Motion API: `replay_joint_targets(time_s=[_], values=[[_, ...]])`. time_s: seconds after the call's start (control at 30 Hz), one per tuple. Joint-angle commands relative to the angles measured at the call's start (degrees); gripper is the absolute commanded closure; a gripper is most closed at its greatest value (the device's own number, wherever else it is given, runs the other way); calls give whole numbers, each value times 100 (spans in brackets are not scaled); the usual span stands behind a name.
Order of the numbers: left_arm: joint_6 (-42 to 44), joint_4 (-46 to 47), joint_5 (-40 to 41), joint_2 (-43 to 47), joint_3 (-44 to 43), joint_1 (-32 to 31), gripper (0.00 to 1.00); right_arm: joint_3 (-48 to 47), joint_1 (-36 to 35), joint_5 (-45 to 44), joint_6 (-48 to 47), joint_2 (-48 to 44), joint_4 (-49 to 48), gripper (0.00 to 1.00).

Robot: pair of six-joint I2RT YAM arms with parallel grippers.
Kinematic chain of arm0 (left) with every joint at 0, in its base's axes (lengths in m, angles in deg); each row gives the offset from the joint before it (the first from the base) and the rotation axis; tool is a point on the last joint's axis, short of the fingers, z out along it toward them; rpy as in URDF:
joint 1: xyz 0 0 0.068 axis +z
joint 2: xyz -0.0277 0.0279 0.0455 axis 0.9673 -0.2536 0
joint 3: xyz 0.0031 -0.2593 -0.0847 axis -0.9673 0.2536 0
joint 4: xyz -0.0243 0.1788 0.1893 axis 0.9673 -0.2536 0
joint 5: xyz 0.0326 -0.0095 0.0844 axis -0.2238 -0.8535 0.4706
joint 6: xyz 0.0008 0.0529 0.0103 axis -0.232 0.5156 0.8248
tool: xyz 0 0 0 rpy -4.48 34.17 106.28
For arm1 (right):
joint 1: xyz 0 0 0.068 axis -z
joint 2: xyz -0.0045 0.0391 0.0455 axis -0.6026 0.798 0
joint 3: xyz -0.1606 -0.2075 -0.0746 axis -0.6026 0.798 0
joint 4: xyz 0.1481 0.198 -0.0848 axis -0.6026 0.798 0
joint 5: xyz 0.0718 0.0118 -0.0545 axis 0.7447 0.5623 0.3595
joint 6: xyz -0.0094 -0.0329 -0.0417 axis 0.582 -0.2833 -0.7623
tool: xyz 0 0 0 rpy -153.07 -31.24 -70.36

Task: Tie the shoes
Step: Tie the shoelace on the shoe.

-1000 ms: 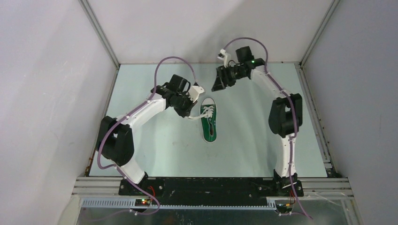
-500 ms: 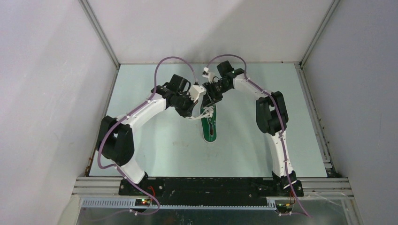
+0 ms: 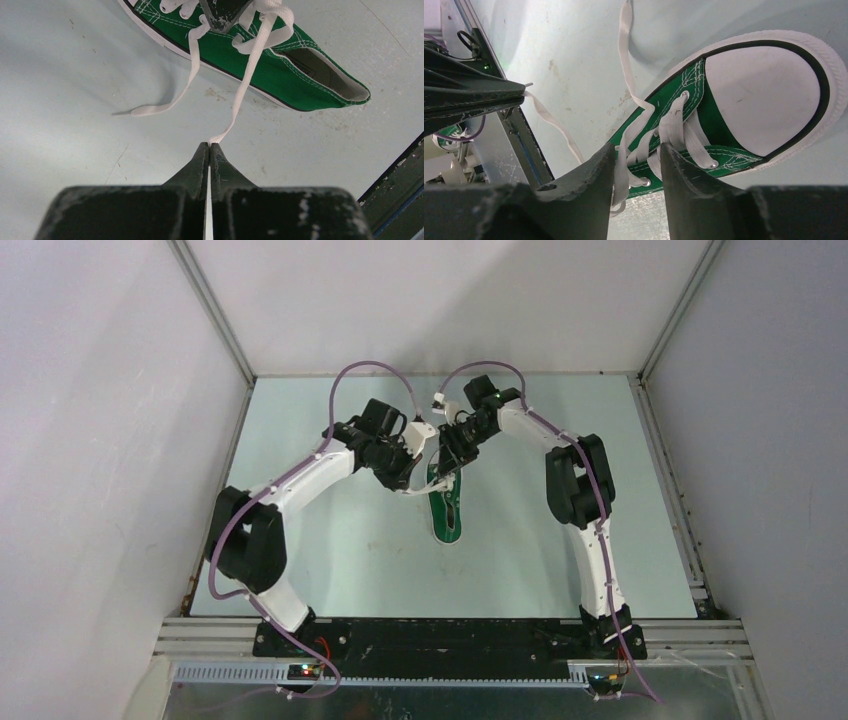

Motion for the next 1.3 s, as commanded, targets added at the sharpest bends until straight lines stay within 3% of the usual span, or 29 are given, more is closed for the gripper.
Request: replay_joint_targets(time_s=[0.0, 0.03, 0.1, 0.13, 0.37, 0.5, 0.7, 0.87, 1.07, 1.27], values=[[-80, 127, -143, -12, -157, 17, 100, 4, -67, -32, -270, -418, 253, 66], [-75, 130, -143, -20, -155, 17, 100, -7, -77, -31, -306, -432, 281, 70], [-36, 114, -124, -43, -134, 17, 100, -29, -69, -95, -320, -541, 268, 97], [20, 111, -88, -76, -126, 17, 100, -27, -57, -137, -246, -595, 228, 100], [19, 107, 1136, -147, 98, 297, 100, 345, 511, -1119, 587, -1474, -486, 100], [-62, 45, 1628, -114, 244, 576, 100, 1229, 775, -1854, 789, -1849, -498, 100], [64, -47, 2244, -314, 508, 972, 100, 2514, 971, -2207, 912, -2264, -757, 100], [203, -42, 2364, -272, 598, 1194, 100, 2692, 1178, -2314, 1004, -2157, -993, 100], [266, -305, 1866, -111, 364, 1230, 100, 1886, 1691, -1220, 1601, -1692, -1356, 100], [350, -613, 1329, -28, -78, 1184, 100, 1435, 1799, -1438, 2277, -1642, -1621, 100]])
